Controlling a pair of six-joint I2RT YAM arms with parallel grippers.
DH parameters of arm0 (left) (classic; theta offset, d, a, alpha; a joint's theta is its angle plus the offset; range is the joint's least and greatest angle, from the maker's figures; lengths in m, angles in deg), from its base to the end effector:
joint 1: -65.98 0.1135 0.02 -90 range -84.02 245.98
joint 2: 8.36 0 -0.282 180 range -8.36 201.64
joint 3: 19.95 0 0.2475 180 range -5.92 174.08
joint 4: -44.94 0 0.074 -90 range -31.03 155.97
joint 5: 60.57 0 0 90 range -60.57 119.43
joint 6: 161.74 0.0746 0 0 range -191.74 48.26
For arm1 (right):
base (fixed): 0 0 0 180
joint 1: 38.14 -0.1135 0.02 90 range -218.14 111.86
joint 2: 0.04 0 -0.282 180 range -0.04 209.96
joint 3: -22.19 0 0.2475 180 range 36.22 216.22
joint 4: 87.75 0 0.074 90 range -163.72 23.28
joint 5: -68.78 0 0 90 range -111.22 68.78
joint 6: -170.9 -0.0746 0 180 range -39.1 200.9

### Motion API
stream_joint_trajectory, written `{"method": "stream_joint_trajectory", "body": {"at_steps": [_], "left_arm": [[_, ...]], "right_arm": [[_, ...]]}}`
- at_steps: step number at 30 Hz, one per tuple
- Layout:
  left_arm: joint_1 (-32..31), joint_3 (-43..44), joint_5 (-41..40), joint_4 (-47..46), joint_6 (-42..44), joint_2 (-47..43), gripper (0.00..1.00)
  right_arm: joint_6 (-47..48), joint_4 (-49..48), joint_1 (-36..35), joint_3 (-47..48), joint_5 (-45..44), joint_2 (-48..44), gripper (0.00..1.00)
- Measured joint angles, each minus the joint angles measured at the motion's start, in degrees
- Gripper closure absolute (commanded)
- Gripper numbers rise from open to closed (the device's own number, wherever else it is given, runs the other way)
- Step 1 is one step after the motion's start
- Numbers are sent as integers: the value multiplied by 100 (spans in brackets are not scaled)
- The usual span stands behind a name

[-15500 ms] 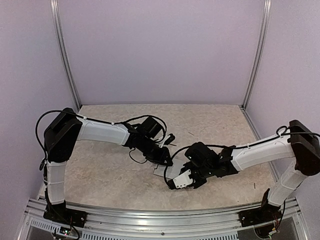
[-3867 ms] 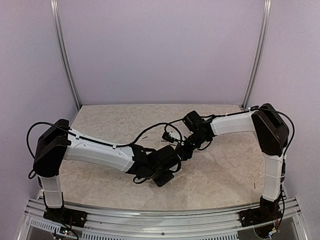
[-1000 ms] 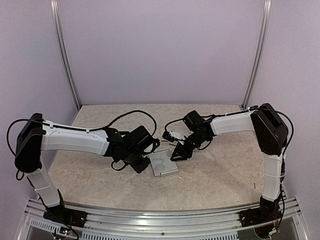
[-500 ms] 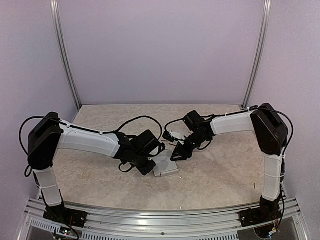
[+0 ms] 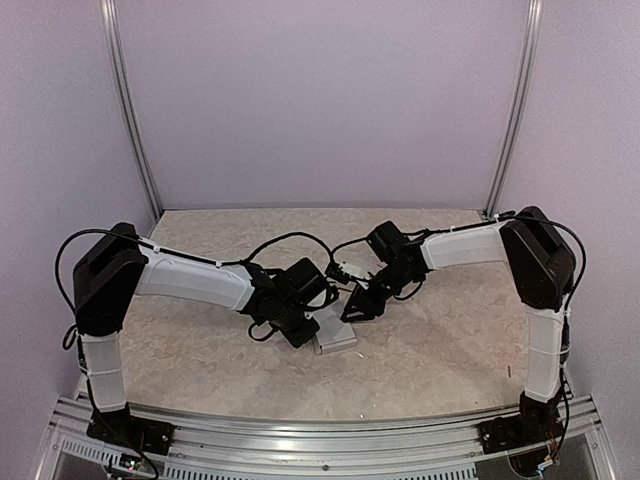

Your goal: Fold the paper box

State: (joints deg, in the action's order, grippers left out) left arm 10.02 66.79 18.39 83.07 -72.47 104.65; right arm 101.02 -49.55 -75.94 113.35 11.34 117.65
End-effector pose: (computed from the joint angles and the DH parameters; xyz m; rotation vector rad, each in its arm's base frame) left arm 0.2446 -0.3365 0.1308 1.1805 2.3826 -0.0606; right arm 0.3159 0.2958 0.1289 -1.4447 2.2498 0.8618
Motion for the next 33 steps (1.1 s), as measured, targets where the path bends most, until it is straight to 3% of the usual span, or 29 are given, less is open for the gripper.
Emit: {"method": "stream_joint_trajectory", "body": {"at_steps": [23,28,33], "left_arm": [[109,-11,372,-11,17,-22,70],[212,-267,400,468,79,-772,70],[758,-345,511,675,238,-1532,71]], "right_arm": [[44,131,140,105,238,98,65],[44,195,249,107,326,92,64],[46,378,356,111,343,59,64]]}}
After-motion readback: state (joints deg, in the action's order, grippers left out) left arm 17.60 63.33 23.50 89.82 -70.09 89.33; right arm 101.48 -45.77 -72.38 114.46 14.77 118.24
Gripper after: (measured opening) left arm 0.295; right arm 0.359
